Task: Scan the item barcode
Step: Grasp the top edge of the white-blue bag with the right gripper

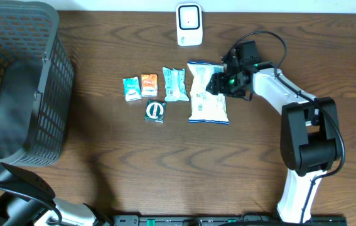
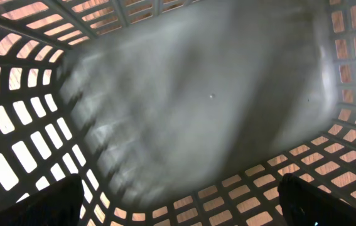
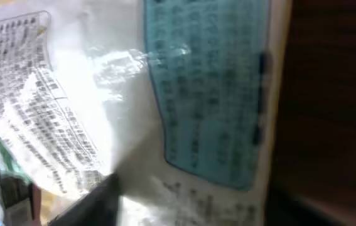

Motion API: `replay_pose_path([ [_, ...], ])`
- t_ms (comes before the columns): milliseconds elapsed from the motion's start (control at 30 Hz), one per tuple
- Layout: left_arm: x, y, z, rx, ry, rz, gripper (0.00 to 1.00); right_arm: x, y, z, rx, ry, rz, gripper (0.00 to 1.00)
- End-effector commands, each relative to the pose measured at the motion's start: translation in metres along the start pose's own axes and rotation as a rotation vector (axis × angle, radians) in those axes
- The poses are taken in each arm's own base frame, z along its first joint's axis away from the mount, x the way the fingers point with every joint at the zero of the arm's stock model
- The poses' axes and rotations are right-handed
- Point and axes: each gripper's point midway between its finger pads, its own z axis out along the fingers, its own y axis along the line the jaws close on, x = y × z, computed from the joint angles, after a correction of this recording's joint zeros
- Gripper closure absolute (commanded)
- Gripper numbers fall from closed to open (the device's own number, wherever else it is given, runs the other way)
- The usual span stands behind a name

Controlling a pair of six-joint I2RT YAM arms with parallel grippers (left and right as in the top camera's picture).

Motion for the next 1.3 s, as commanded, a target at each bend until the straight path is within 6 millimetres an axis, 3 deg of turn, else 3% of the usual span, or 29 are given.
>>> replay_pose_path([
  [0, 0.001, 0.003, 0.003, -0.009, 0.010, -0.008, 0.02, 0.021, 0.000, 0.029, -0.027, 0.080, -0.013, 0.96],
  [133, 0.001, 0.002, 0.003, -0.009, 0.010, -0.008, 0.02, 0.024, 0.021, 0.029, -0.162, 0.103, -0.050, 0.99],
  [233, 0.001, 0.003, 0.003, -0.009, 0.010, -0.008, 0.02, 0.017, 0.049, 0.006, -0.352, 0.094, -0.102, 0.99],
  [400, 0.001, 0.003, 0.003, -0.009, 0.010, -0.008, 0.02, -0.020, 0.085, -0.089, -0.648, -0.053, -0.173, 0.99],
  [500, 0.001, 0.003, 0.003, -0.009, 0.010, -0.008, 0.02, -0.033, 0.095, -0.145, -0.669, -0.170, -0.249, 0.99],
  [567, 0.001, 0.003, 0.003, -0.009, 0.010, -0.008, 0.02, -0.035, 0.107, -0.174, -0.669, -0.234, -0.312, 0.99],
  [667, 0.001, 0.003, 0.003, -0.009, 0.010, -0.008, 0.02, -0.037, 0.116, -0.197, -0.615, -0.301, -0.369, 0.99],
  [733, 0.001, 0.003, 0.003, -0.009, 0.010, -0.008, 0.02, -0.041, 0.103, -0.194, -0.471, -0.327, -0.336, 0.99],
  [767, 0.001, 0.003, 0.003, -0.009, 0.010, -0.008, 0.02, -0.043, 0.092, -0.188, -0.396, -0.329, -0.311, 0.92],
  [833, 0.001, 0.003, 0.003, -0.009, 0.010, -0.008, 0.02, -0.046, 0.060, -0.172, -0.205, -0.319, -0.248, 0.59],
  [867, 0.001, 0.003, 0.003, -0.009, 0.010, -0.008, 0.02, -0.045, 0.042, -0.162, -0.115, -0.304, -0.218, 0.39],
  [967, 0.001, 0.003, 0.003, -0.009, 0.010, -0.008, 0.02, -0.043, 0.012, -0.134, -0.009, -0.258, -0.178, 0.20],
  [1133, 0.001, 0.003, 0.003, -0.009, 0.010, -0.008, 0.02, -0.047, -0.014, -0.076, -0.035, -0.195, -0.149, 0.09],
  [1267, 0.001, 0.002, 0.003, -0.009, 0.010, -0.008, 0.03, -0.044, -0.006, -0.036, -0.205, -0.154, -0.158, 0.05],
])
